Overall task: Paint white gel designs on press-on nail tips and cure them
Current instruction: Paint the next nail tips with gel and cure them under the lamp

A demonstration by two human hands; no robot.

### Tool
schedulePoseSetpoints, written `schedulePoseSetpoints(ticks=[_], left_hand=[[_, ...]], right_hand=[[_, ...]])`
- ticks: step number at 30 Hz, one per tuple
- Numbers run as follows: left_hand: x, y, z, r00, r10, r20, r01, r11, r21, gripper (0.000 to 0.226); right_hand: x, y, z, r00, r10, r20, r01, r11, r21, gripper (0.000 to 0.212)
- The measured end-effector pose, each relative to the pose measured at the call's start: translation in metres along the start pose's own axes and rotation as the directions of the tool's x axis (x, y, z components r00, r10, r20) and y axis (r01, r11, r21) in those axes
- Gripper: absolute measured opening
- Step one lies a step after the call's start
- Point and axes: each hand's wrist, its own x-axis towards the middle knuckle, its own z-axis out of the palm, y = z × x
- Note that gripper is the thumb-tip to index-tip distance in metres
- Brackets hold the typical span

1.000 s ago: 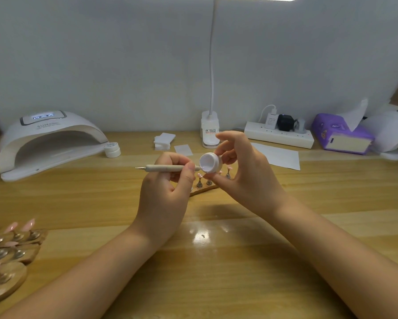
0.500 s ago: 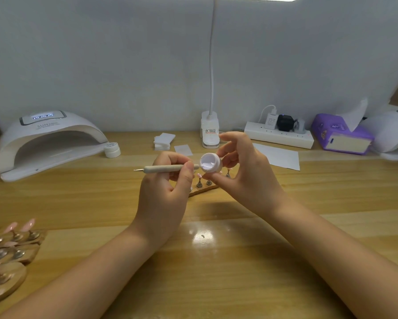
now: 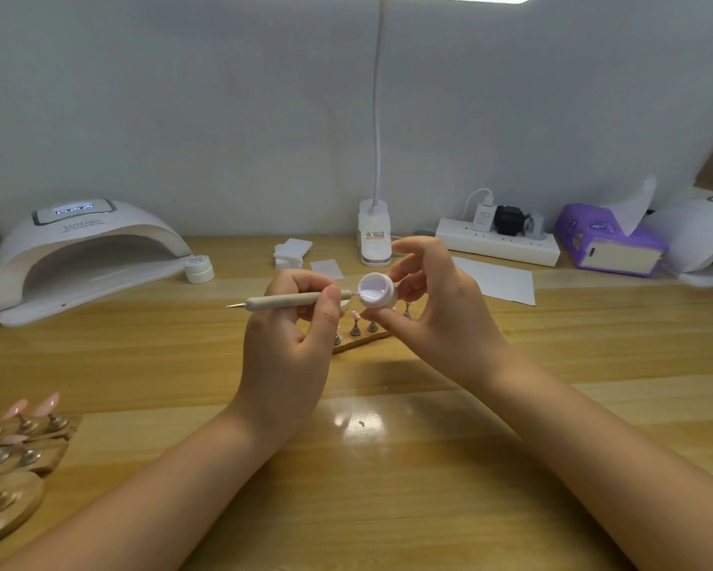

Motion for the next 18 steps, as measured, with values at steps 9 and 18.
schedulePoseSetpoints(ticks=[9,18], left_hand=[[0.001,0.0,0.0,1.0,-0.007,-0.007,0.007,1.0,0.015,0.009],[0.015,0.019,-0.001,0.97,-0.231,-0.075,0.201,0.938,-0.282,0.014]], right_hand=[[0.001,0.0,0.001,0.999,0.05,-0.005,-0.05,0.998,0.046,0.072],[0.004,0.0,-0.001,0.986,0.162,-0.03,-0.157,0.98,0.124,0.072]])
